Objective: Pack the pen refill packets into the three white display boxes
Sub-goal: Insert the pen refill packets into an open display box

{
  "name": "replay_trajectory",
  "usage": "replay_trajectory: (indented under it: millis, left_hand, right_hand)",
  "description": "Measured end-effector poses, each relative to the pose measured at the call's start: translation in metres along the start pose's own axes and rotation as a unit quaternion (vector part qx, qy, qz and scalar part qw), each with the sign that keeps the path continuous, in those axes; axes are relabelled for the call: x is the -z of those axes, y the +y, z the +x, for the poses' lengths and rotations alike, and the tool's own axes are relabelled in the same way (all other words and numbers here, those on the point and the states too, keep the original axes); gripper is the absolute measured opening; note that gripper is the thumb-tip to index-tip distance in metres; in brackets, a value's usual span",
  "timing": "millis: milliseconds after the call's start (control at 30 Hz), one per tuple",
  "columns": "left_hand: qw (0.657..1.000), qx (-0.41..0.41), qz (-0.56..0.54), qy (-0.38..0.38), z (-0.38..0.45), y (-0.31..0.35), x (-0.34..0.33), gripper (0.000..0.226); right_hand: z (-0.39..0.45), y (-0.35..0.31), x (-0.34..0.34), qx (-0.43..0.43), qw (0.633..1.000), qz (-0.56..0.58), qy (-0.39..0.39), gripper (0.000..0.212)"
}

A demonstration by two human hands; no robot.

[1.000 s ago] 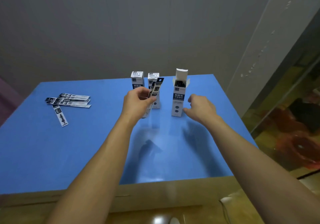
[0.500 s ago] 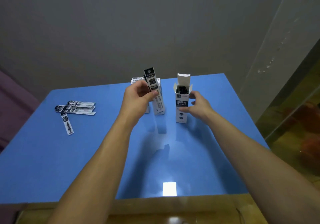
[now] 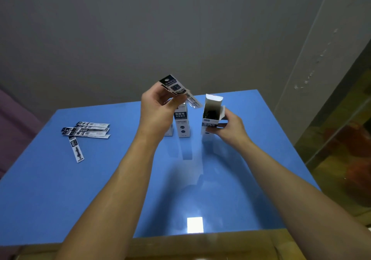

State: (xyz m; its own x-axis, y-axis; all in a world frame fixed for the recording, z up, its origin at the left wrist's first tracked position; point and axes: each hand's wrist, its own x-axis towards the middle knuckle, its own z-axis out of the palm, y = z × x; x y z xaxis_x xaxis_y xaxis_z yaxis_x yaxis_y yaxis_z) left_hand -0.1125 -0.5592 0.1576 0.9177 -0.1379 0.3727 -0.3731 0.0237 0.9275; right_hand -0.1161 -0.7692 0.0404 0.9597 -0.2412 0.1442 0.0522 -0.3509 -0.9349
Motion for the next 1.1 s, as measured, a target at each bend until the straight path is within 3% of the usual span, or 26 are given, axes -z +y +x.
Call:
replay_trajectory:
  millis: [567, 733, 900, 1100]
  left_hand:
    - [0.997, -0.060, -0.041, -0.039, -0.010, 0.018, -0.013, 0.029]
    - [0.997, -0.067, 0.014, -0.045, -0.009, 0.011, -0.014, 0.017]
    - [0.995, -0.022, 0.071, -0.061, -0.006, -0.003, -0.017, 0.015]
    - [0.946, -0.045, 0.306, -0.095, -0.004, -0.032, -0.014, 0.020]
  right_hand:
    - [-0.001, -0.011, -0.002, 0.049, 0.997, -0.055, -0.025, 0.051]
    - [0.001, -0.014, -0.007, 0.069, 0.995, -0.062, -0.026, 0.052]
    - [0.004, -0.020, -0.010, 0.078, 0.995, -0.055, -0.034, 0.049]
    - [0.006, -0.020, -0.008, 0.073, 0.996, -0.041, -0.032, 0.052]
